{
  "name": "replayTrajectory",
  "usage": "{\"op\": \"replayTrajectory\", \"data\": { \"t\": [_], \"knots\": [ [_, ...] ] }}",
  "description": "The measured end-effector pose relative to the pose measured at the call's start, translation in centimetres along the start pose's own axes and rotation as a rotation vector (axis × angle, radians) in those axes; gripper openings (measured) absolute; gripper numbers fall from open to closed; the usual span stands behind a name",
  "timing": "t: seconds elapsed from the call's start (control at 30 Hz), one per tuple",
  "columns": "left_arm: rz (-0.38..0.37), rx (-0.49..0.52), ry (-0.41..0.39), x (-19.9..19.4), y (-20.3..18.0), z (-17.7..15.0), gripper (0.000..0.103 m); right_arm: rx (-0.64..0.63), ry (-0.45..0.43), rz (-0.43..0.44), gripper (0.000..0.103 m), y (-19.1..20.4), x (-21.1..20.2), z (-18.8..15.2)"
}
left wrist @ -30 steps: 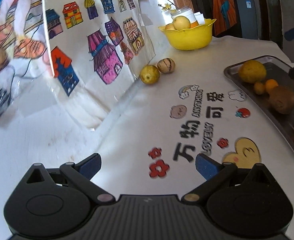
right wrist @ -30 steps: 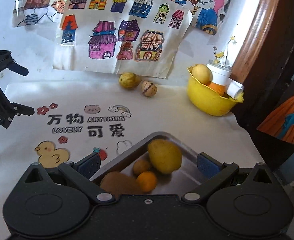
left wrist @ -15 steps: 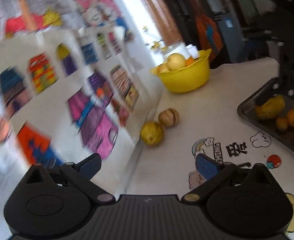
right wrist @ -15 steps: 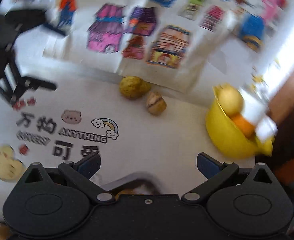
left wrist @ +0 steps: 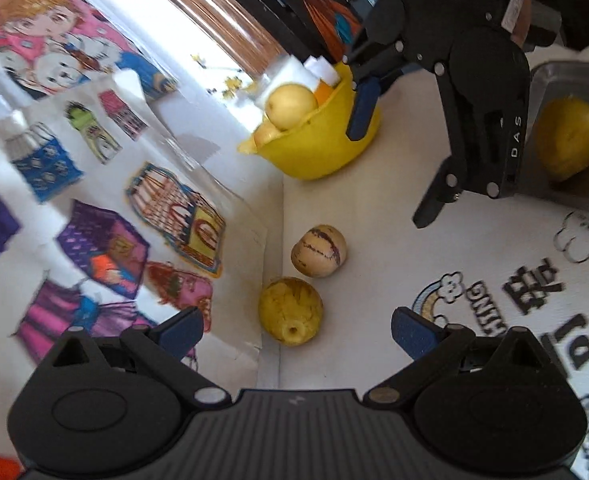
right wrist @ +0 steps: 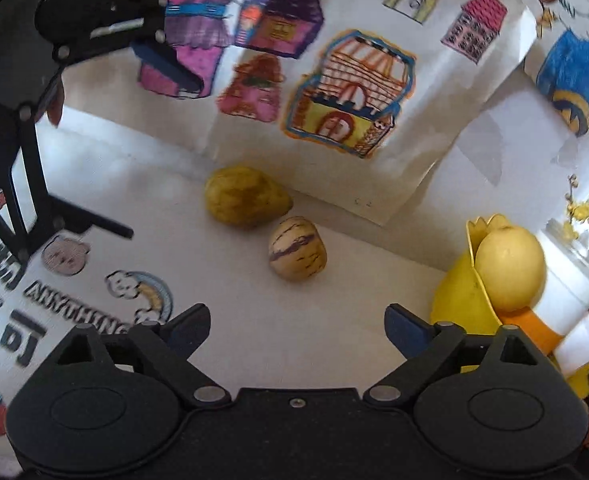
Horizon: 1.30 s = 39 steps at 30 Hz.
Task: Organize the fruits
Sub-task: 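Withdraw both open tools toward the remaining pear and pepino melon, then grasp the yellow pear with the left tool while the right tool grasps the striped pepino melon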
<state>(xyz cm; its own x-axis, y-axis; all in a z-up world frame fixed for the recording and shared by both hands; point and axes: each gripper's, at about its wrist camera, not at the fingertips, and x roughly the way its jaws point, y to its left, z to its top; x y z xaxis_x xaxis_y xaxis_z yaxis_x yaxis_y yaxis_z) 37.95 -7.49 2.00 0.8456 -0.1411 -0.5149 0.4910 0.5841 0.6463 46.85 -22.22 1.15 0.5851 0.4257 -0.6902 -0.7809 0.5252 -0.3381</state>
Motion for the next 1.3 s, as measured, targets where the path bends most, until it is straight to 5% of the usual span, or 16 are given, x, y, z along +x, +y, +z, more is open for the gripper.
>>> {"op": "replayTrajectory", "data": {
  "t": [0.83, 1.17, 1.3],
  "knots": [
    [-0.040, -0.102, 0.129, 7.2, 2.3, 0.3, 0.066, -0.010, 0.003, 0.036, 0.071, -1.4, 5.4, 2.8],
    [-0.034, -0.108, 0.131, 8.0, 1.8, 0.1, 0.062, -0.021, -0.013, 0.030, 0.062, -0.9, 7.1, 1.5],
    [-0.034, -0.114, 0.129, 8.4, 1.7, 0.3, 0.058, -0.036, -0.017, 0.035, 0.051, -0.7, 7.1, 1.8]
  ]
}}
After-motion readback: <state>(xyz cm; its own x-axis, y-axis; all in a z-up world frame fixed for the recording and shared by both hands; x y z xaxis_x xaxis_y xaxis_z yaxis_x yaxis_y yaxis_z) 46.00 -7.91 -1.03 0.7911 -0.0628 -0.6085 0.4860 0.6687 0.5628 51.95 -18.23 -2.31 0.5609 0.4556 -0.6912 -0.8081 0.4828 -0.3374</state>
